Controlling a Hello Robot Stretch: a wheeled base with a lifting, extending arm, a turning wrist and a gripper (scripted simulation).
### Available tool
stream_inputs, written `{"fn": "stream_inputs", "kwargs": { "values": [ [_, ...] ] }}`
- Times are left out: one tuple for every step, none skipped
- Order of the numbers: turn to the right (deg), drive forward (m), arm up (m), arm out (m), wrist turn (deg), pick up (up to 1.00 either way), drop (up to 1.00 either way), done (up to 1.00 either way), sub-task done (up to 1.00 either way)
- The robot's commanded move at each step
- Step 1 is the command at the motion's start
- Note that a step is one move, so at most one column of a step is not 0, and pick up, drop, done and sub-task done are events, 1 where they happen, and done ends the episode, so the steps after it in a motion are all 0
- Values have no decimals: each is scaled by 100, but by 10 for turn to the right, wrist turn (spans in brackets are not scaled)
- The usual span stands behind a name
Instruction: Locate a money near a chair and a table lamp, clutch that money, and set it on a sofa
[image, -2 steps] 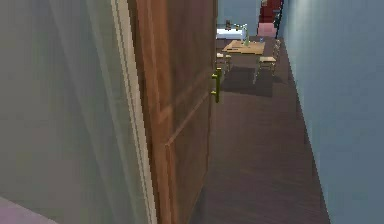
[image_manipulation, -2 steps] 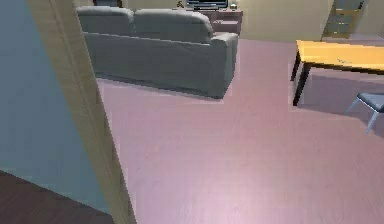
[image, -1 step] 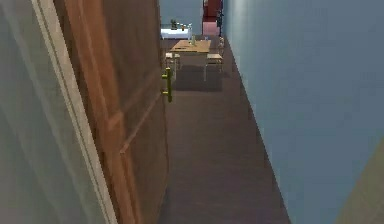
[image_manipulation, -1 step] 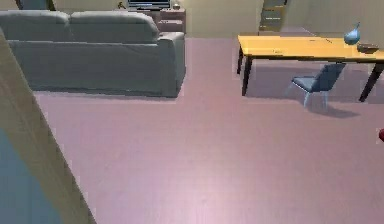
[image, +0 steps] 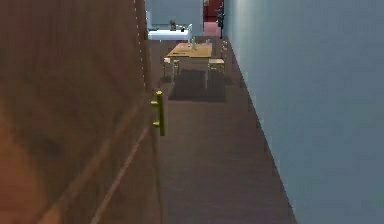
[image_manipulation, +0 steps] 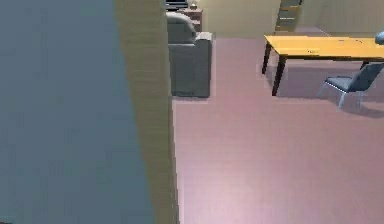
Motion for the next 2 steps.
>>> {"fn": "stream_inputs", "kwargs": {
  "values": [
    [90,0,0,0,0,0,0,0,0],
    [0,15,0,0,0,0,0,0,0]
  ]
}}
